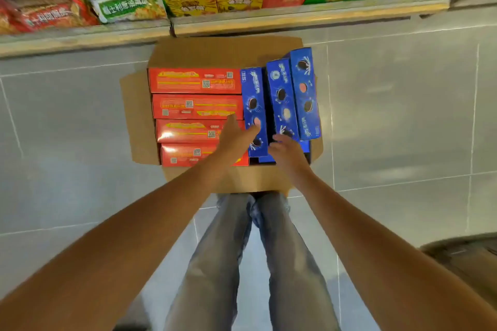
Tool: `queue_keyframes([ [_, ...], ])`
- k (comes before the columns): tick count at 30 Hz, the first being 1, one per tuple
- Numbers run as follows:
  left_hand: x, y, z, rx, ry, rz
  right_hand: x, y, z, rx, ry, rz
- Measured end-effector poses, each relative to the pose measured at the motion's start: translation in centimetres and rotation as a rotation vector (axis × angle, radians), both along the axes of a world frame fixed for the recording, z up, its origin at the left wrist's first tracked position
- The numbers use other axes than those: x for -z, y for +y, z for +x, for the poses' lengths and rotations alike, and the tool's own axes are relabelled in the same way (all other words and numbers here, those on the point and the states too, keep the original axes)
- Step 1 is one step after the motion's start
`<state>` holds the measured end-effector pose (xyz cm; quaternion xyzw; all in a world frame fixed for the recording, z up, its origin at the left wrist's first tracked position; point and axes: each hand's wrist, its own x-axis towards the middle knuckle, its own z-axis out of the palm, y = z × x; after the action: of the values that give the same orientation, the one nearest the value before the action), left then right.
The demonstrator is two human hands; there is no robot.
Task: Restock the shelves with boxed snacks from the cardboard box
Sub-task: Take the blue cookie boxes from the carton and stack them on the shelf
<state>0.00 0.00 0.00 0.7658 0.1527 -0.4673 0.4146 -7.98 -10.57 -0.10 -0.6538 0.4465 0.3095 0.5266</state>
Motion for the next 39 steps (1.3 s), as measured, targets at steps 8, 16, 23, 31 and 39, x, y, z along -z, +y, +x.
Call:
queue_keyframes([
  [8, 6.8, -2.6, -0.1, -0.086, -0.007, -0.023, 4.5, 0.9, -0.6, -0.044, -0.064, -0.056],
  [16, 6.7, -2.2, 0.3, -0.088, 0.054, 0.068, 4.5, 0.1, -0.6, -0.061, -0.093, 0.046],
  [23, 0.8, 2.1, 2.3, -0.022, 0.181, -0.043, 0.5, -1.8, 2.0, 0.083, -0.037, 0.008],
  [31, -12.1, 2.5, 4.4, -0.011, 0.212, -0.256, -11.0, -2.3, 5.8, 0.288, -0.064, 0.373],
  [39, -26.3, 0.8, 8.6, 0.045, 0.021, -0.329, -24.3, -4.2, 10.6, 0.218, -0.211, 0.21],
])
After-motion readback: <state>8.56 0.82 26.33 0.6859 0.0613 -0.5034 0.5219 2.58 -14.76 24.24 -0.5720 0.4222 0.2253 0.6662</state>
